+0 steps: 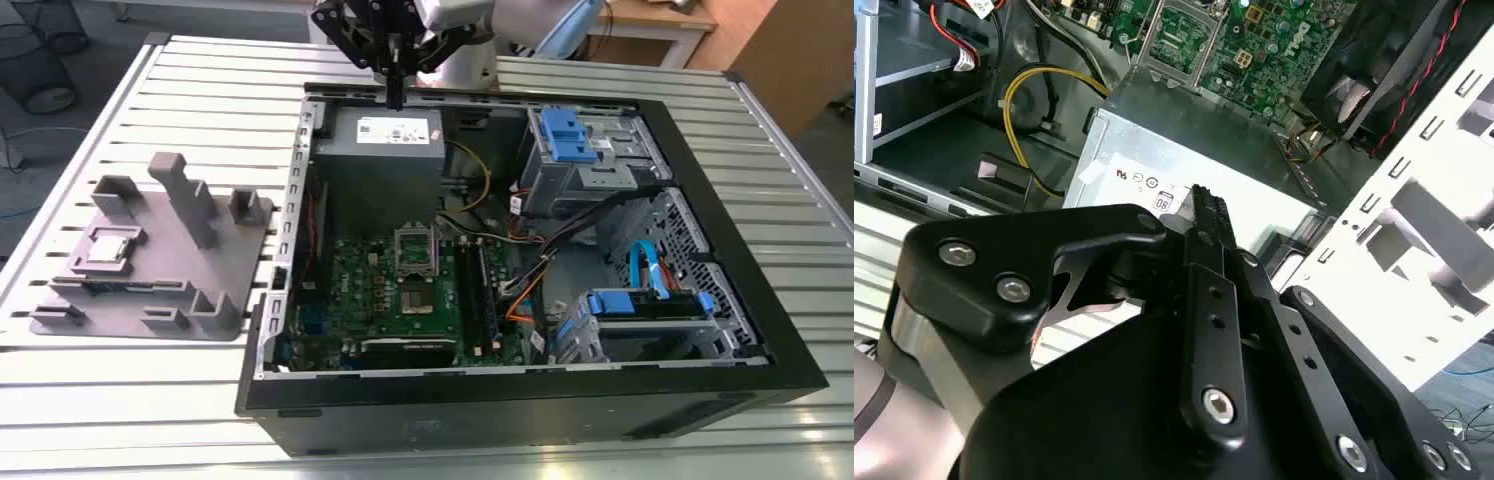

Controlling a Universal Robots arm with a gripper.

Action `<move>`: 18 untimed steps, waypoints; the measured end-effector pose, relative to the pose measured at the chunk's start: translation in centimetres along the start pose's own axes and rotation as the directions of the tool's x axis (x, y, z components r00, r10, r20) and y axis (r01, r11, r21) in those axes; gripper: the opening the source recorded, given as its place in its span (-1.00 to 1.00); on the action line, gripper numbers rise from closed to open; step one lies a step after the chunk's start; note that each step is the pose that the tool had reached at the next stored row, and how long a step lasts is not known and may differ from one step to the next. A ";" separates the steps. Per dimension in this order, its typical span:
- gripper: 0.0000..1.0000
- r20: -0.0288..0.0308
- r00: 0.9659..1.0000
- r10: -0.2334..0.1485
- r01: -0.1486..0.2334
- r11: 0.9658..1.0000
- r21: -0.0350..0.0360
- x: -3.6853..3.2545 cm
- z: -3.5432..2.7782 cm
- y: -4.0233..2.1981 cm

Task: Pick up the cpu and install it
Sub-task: 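Reach for the cpu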

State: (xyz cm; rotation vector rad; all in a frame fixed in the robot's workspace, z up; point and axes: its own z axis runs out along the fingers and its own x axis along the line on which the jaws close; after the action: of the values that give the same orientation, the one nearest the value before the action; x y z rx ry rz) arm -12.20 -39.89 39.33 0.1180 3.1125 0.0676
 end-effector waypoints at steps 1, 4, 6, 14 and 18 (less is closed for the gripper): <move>-0.79 0.000 1.000 0.000 0.000 1.000 0.000 0.00 0.00 0.00; -0.79 0.000 1.000 0.000 0.000 1.000 0.000 0.00 0.00 0.00; -0.79 0.000 1.000 0.000 0.000 1.000 0.000 0.00 -0.01 0.00; -0.79 0.000 1.000 0.000 0.000 1.000 0.000 0.27 -0.02 -0.02; -0.79 0.000 1.000 0.000 0.000 1.000 0.000 0.86 -0.02 -0.07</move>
State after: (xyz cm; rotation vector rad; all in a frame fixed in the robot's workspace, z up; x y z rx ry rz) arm -13.06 -39.90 39.33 0.1178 3.1125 0.0676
